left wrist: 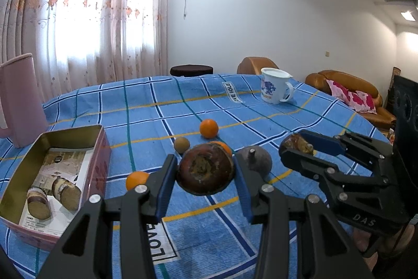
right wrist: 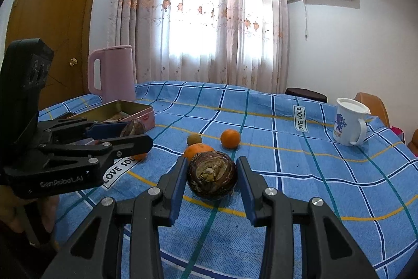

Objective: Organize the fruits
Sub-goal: 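Close the left tool on the brown round fruit and lift it, then carry the brown fruit with the left tool into the tin box and release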

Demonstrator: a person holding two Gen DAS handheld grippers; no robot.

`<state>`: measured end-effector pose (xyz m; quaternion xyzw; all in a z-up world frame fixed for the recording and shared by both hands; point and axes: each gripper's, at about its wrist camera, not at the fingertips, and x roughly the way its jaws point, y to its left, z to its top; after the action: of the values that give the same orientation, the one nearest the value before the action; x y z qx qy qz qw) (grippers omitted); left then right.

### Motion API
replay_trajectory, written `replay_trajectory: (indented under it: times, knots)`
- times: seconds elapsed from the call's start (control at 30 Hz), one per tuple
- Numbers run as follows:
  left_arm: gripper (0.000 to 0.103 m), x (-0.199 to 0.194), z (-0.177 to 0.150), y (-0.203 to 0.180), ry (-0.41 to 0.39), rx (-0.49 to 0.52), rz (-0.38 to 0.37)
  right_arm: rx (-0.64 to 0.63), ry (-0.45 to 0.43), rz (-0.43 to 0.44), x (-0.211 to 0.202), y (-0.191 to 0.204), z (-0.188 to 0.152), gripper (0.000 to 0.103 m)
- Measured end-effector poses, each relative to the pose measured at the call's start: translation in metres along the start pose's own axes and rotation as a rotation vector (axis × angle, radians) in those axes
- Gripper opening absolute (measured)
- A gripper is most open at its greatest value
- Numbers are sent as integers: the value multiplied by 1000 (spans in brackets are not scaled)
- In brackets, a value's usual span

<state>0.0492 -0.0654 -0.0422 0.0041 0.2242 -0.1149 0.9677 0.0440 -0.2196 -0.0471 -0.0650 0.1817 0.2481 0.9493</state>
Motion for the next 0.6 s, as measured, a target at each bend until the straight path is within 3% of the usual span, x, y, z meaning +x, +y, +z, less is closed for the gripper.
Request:
replay_trajectory:
  times: [0.6]
  knots:
    - [45,-10,-2,-4,-53,18,23,-33,-72,6,-13,5,-4,40]
